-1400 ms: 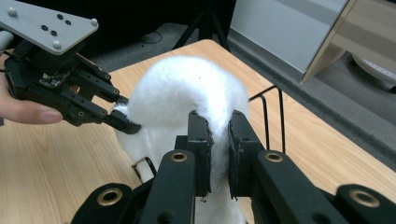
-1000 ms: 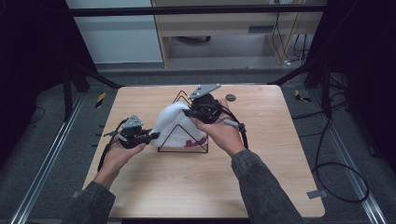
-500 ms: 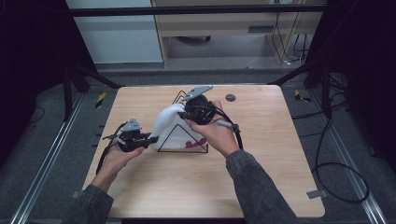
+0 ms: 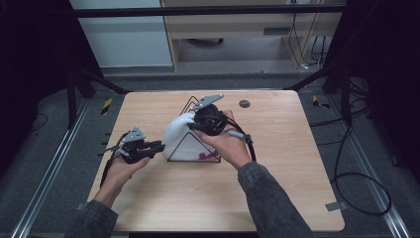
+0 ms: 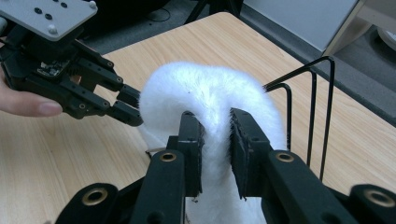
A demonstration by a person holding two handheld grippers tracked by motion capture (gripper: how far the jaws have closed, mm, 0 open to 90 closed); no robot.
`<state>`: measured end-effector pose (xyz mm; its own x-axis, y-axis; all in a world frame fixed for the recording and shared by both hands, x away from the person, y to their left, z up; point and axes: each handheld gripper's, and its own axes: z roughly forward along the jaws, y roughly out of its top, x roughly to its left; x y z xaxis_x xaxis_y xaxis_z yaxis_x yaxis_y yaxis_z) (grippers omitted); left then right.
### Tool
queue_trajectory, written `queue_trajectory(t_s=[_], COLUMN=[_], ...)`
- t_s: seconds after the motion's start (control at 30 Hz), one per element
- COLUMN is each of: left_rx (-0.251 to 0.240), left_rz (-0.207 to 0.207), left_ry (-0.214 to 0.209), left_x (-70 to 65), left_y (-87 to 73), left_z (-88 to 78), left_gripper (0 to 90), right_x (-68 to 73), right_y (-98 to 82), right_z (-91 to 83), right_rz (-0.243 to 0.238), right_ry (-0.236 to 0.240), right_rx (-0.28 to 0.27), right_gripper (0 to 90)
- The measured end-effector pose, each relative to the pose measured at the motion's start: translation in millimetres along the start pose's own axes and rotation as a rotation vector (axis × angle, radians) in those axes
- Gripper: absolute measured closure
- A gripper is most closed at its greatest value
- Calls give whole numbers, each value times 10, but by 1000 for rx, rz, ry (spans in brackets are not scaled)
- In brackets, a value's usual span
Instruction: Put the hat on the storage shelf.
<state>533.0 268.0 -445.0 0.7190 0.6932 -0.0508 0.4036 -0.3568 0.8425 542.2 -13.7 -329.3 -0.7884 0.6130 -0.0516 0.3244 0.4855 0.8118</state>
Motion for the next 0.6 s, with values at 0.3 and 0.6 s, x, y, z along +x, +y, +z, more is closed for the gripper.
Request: queue_trajectory(t_s=[0.3, 0.6], left_rx=[-6, 25], left_rz=[15, 5], left_ry=[65, 75], left_x=[-53, -144], left_y=[-1, -35], left_z=[-118, -218], left_gripper=[523, 170], right_x=[6, 6], right_y=[-36, -57], right_z=[-102, -170], right_rz=[12, 27], right_ry=[-5, 1], right_rx=[4, -11], right_gripper=[659, 604])
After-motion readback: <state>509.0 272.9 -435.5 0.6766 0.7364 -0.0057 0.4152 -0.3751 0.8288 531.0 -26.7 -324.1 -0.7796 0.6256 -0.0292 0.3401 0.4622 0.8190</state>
